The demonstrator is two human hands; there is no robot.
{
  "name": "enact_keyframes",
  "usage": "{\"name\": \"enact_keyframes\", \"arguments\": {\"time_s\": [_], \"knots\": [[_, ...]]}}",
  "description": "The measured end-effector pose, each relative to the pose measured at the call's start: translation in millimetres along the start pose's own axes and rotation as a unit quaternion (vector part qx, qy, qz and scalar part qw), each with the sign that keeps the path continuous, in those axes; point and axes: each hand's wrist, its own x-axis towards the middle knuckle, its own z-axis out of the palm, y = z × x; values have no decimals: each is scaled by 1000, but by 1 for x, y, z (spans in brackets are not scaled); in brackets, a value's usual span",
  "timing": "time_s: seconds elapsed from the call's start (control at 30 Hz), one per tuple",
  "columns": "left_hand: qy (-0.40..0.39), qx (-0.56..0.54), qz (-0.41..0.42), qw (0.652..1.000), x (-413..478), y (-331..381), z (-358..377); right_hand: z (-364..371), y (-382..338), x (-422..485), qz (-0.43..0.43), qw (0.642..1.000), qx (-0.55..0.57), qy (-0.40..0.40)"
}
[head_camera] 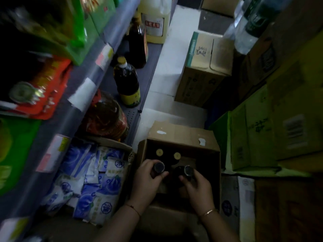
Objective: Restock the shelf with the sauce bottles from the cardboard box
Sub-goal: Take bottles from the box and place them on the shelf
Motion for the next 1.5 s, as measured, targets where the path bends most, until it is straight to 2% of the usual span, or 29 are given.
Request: {"name": "enact_keyframes", "arguments": {"time_s": [0.2,0.4,0.47,0.6,0.77,0.9,1.0,1.17,1.3,1.5], "knots": [[25,-17,69,997,-47,147,-87,-75,-153,-59,-76,996,17,34],[121,-21,176,977,-80,302,-190,-154,-327,-101,-207,974,39,78],[161,-10,226,961,-93,354,-224,-179,-389,-115,-264,961,46,70],[213,-3,275,938,-120,450,-288,-221,-502,-149,-369,923,78,78],[255,-39,323,911,-150,530,-352,-247,-599,-181,-451,879,138,68],[274,-75,331,900,-175,569,-395,-249,-656,-198,-478,858,185,36],[311,-80,325,890,-191,577,-426,-239,-687,-208,-488,847,210,-21],[395,-77,291,868,-212,570,-467,-200,-725,-216,-490,819,257,-149],[421,-74,258,866,-224,553,-492,-162,-742,-219,-480,800,269,-240],[486,-51,213,846,-230,521,-523,-114,-758,-221,-479,784,242,-312]]}}
